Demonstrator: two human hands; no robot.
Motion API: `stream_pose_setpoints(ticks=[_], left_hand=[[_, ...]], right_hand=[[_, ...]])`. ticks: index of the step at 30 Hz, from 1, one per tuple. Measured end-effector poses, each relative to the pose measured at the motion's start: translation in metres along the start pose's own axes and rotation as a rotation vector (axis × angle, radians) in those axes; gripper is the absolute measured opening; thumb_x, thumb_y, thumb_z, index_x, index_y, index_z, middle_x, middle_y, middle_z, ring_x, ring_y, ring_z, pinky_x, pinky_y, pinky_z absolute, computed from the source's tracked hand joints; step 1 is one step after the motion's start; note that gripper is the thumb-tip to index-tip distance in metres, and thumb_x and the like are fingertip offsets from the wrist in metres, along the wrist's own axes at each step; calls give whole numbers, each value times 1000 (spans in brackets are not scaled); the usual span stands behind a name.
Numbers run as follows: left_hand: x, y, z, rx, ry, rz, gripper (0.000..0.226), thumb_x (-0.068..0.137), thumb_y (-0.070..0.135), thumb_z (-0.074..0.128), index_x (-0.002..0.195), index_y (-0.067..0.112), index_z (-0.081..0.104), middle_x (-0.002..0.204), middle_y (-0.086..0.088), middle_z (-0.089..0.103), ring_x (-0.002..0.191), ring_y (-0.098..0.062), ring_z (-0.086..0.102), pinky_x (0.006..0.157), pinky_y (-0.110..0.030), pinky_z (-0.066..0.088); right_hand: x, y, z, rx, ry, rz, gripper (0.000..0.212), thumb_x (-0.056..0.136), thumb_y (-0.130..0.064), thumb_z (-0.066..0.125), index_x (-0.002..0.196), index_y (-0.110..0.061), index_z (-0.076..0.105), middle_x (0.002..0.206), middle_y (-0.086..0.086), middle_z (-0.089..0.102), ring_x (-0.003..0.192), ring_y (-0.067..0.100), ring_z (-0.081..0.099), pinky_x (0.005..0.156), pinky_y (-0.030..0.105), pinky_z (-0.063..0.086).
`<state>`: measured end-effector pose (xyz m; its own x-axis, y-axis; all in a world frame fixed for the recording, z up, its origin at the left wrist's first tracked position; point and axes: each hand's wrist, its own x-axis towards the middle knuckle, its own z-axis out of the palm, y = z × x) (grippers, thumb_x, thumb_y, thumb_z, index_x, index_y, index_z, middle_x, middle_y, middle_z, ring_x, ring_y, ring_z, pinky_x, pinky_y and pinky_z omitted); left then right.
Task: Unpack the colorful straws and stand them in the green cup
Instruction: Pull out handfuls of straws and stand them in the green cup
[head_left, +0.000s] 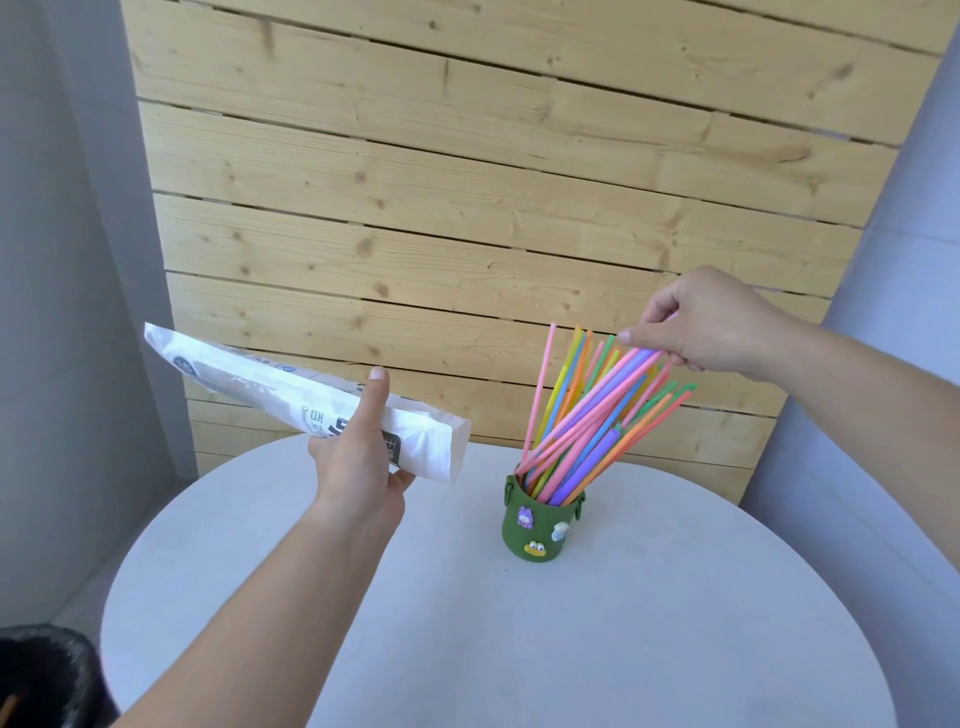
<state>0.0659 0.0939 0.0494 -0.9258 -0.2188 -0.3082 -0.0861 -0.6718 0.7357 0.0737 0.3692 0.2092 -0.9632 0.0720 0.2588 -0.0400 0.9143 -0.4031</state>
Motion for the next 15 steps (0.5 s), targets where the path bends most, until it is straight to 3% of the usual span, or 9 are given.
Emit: stream_pose_setpoints(ticks=[7,12,15], left_hand=[[1,-2,0,-4,-2,0,95,74,53,89,150,16,45,135,-11,67,123,-28,69,95,-49,60],[2,-4,0,0,-12,-3,97,74,53,88,151,16,44,126,-8,66,122,-27,69,94,-48,61],[2,-4,0,0,-15,-1,99,71,54,89,151,16,44,122,-6,65,123,-27,69,93,-47,61]], right_hand=[[6,-4,-7,-68,-43,-23,31,82,-36,81,69,-9,72,51,6,61,28,4,45,49,24,38],[11,-11,-1,-118,-120,-64,30,80,-36,83,72,-8,72,59,10,64,50,17,57,48,23,41],[13,-20,9,-230,-167,-114,28,81,-38,81,74,-13,73,55,4,64,42,8,55,47,20,39]])
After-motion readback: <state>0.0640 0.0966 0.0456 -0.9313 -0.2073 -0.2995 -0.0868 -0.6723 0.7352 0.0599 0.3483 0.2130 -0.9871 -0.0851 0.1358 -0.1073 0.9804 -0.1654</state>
